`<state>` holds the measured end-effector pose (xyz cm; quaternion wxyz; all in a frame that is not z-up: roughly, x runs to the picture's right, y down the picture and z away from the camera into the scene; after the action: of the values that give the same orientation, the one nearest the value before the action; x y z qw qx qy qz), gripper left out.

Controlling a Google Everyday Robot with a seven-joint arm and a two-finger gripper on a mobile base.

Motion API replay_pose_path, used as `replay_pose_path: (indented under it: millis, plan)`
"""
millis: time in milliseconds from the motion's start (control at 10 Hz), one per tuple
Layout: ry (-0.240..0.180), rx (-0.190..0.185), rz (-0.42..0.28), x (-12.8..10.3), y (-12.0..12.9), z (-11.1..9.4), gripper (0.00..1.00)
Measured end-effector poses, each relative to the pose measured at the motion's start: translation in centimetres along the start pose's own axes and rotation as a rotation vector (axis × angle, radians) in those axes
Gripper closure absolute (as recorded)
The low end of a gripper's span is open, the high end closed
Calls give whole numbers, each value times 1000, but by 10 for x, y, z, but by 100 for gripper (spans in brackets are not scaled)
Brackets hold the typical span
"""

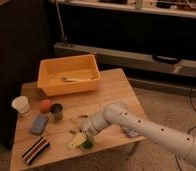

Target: Place pepper in table surface

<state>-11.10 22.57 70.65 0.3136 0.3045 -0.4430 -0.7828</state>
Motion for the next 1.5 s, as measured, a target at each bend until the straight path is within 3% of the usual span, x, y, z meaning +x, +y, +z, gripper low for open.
replay_pose_path:
  millis: [200,300,600,900,1200,1300,1500]
  plan:
    - [-5,-3,-2,-3,0,2,58]
    - [-6,-8,-3,-2,1,2,72]
    - [17,-36,23,5,5,-8,96]
    - [72,-123,45,38,11,-58,100]
    - [194,-178,65,77,11,-125,100]
    - [287,-189,67,95,11,-160,100]
    - [403,-199,80,115,19,-204,100]
